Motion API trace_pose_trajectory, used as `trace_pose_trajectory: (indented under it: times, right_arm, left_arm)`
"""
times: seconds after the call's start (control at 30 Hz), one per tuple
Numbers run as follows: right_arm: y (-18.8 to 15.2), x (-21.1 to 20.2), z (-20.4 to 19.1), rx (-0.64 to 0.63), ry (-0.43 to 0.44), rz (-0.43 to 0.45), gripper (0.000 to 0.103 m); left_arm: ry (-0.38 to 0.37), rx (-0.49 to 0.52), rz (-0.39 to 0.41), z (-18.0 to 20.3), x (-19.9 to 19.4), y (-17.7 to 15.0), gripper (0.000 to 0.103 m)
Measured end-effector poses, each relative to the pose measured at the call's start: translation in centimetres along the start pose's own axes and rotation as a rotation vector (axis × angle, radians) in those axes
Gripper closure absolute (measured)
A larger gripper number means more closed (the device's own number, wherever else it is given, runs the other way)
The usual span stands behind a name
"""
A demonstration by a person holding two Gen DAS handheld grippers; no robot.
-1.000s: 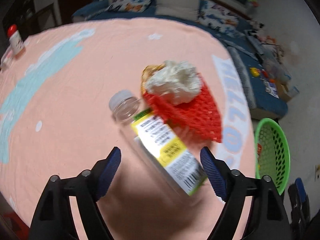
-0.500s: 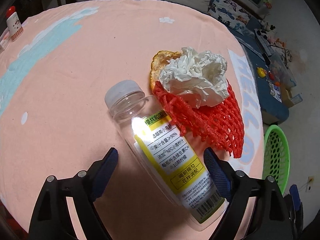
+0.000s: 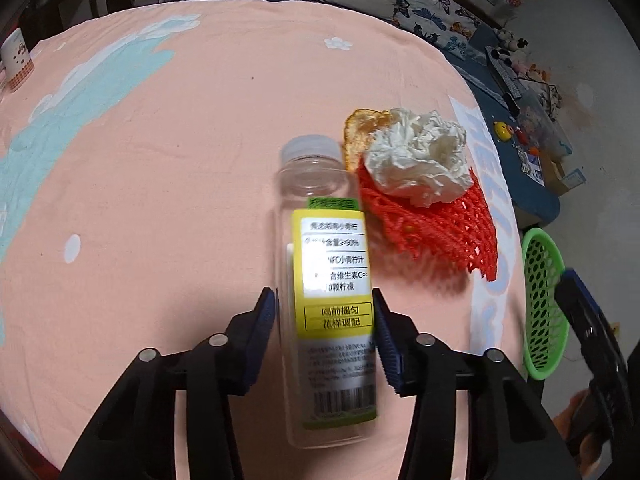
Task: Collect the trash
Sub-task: 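Grasp the clear bottle with the left tool while the right tool grasps the crumpled foil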
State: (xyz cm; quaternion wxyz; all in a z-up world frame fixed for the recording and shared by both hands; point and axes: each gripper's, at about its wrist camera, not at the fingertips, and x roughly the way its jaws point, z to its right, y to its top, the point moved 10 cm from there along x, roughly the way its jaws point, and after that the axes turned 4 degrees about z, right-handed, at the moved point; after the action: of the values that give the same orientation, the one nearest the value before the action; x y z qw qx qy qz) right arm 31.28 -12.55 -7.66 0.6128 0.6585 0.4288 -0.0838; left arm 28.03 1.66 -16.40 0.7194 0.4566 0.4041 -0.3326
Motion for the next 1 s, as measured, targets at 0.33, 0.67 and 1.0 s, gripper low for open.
trace_pose_trajectory:
  times: [0.33,0.67,1.0]
  right_arm:
    - [2.8,5.0,-5.3,-0.038,0.078,-0.031,0.042]
    - [2.7,9.3,-6.7,-0.023,0.073,-0.084,0.051]
    - [2.7,9.8,-7.7,-0.05,0.082,-0.092,0.053]
  left_arm:
    - [-0.01,0.038,0.009,-2.4,-0.8,0.2,0.058]
    - [-0.009,0.064,0.009,-3.8,-0.9,0.9,0.051]
    - [-0.037,0.109,0.023,-3.3,-0.8,1.7,0.046]
